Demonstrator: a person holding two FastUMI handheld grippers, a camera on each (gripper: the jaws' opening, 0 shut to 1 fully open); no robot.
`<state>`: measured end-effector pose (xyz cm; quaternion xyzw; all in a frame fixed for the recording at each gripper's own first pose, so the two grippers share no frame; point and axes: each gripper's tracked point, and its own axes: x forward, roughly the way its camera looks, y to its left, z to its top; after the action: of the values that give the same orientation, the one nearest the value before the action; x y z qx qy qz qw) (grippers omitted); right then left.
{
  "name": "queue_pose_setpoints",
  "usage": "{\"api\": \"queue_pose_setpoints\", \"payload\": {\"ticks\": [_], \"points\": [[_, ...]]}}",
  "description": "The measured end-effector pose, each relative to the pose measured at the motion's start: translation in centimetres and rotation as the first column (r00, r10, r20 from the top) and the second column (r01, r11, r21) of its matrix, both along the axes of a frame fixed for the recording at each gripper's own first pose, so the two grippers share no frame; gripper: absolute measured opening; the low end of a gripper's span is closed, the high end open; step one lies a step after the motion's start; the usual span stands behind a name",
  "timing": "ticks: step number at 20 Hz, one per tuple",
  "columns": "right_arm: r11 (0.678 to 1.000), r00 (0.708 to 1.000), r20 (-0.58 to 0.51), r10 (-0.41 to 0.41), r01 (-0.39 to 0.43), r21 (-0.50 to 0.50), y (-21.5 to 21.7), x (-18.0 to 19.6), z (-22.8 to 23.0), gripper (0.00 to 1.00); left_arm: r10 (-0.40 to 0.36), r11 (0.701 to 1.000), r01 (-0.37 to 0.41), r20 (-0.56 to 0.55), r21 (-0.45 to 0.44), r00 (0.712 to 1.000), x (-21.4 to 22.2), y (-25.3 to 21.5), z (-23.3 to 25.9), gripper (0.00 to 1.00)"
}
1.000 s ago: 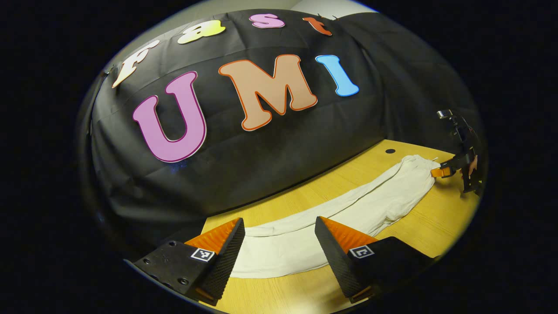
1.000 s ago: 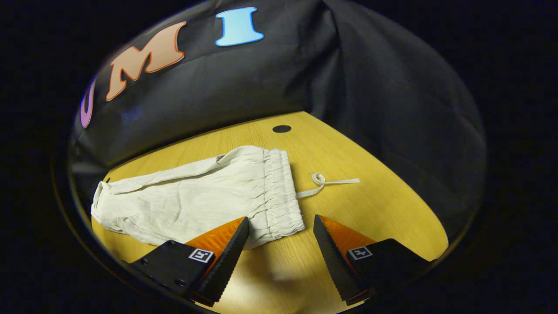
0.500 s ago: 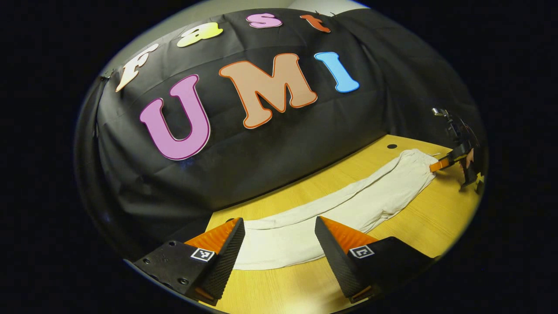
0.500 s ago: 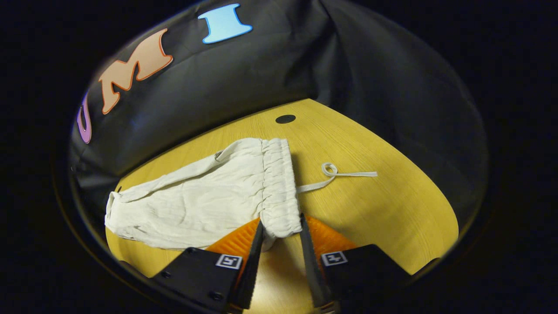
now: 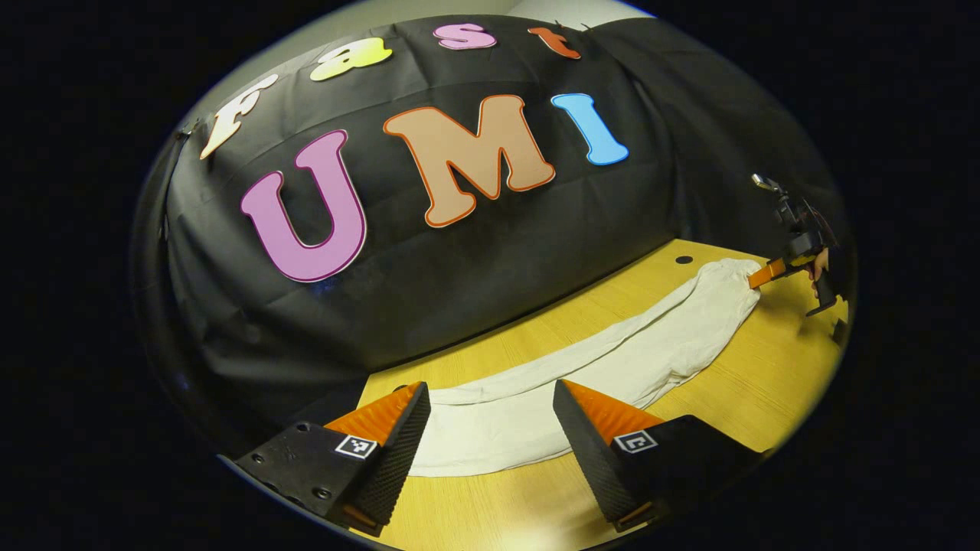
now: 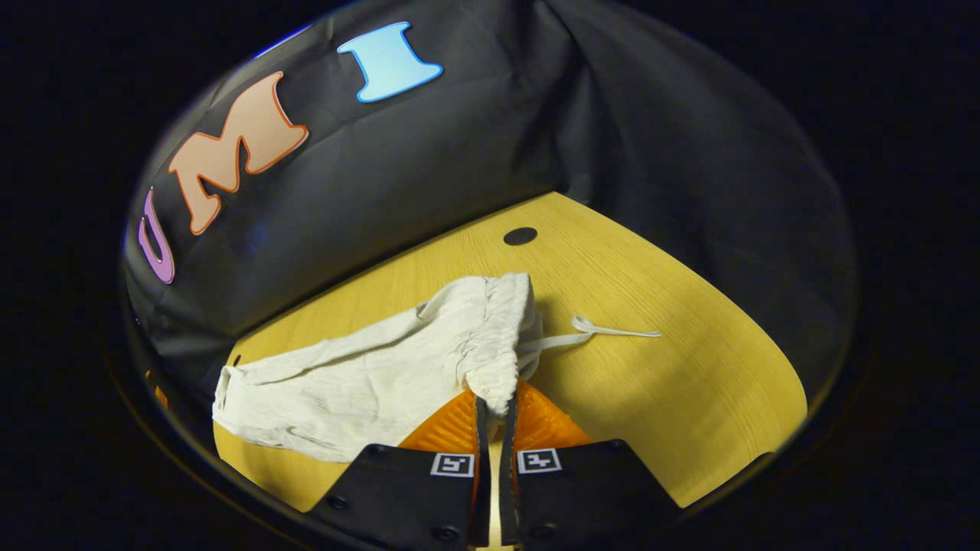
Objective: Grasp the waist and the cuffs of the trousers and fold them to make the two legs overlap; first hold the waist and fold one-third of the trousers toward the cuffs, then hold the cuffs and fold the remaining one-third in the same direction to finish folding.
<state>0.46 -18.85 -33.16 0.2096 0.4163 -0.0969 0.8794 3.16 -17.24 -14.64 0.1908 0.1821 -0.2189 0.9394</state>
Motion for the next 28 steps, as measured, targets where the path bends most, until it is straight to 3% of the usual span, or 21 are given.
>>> {"api": "queue_pose_setpoints", "payload": {"ticks": [6, 15, 22, 28], "points": [[0.998, 0.995, 0.089, 0.051, -0.053, 0.021, 5.1, 3.8, 5.0, 0.06, -0.005, 1.0, 0.005, -0.003, -0.02, 1.0, 0.5, 1.8, -0.4, 0.96], [0.979, 0.963, 0.178, 0.202, -0.206, 0.004, 15.4, 8.0, 9.7, 0.06, 0.067, 0.997, -0.068, -0.027, -0.033, 0.997, 0.5, 8.0, -1.5, 0.96], [0.945, 0.924, 0.215, 0.317, -0.328, 0.015, 24.6, 9.5, 11.4, 0.06, 0.14, 0.99, -0.141, -0.035, -0.03, 0.99, 0.1, 13.8, -2.0, 0.96], [0.911, 0.899, 0.188, 0.395, -0.41, 0.05, 32.0, 9.3, 9.6, 0.06, 0.202, 0.979, -0.203, -0.048, -0.012, 0.978, -0.7, 18.7, -2.8, 0.96]]}}
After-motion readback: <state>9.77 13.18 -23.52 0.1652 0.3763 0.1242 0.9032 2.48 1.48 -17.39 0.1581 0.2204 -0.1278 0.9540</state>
